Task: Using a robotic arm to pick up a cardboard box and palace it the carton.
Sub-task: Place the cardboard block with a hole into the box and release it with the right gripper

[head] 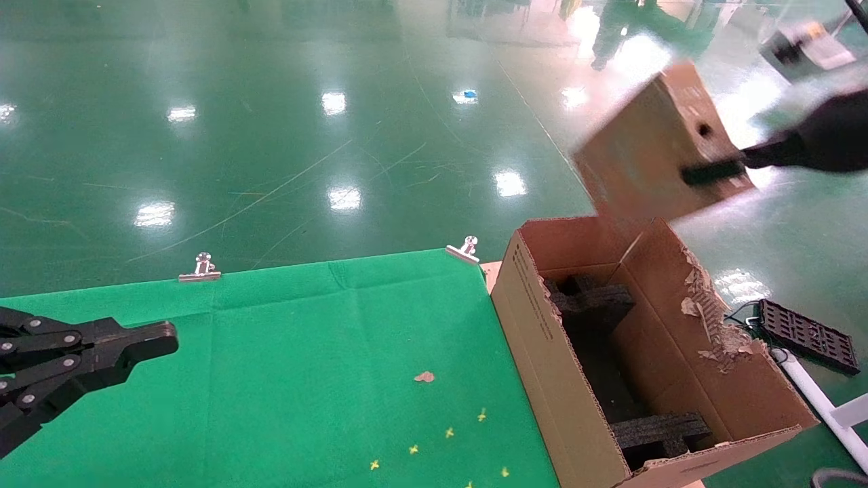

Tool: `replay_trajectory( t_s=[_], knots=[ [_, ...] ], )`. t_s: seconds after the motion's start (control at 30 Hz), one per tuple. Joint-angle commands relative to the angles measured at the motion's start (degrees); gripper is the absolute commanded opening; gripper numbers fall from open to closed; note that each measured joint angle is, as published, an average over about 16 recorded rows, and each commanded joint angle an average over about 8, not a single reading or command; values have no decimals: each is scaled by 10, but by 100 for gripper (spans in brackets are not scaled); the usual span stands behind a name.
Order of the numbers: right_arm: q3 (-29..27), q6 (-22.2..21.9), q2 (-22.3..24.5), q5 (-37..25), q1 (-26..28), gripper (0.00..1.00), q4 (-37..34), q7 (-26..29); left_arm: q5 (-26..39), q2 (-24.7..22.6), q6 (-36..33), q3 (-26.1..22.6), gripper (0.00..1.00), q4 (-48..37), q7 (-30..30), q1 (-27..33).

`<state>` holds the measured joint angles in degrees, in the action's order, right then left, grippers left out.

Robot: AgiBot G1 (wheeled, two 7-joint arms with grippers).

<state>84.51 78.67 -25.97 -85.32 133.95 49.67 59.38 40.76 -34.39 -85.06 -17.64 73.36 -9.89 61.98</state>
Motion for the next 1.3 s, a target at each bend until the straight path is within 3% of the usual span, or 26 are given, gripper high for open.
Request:
replay_trajectory(
  t_s=[0.03,0.63,1.3],
  knots=[
    [8,10,7,-18,0,0,-19,2,0,0,0,0,100,0,0,0],
    [52,38,-51,-12,-114,0,-234,-18,0,0,0,0,100,0,0,0],
    [50,-44,-133,12,-225,0,-378,-59,-1,0,0,-1,100,0,0,0]
  ],
)
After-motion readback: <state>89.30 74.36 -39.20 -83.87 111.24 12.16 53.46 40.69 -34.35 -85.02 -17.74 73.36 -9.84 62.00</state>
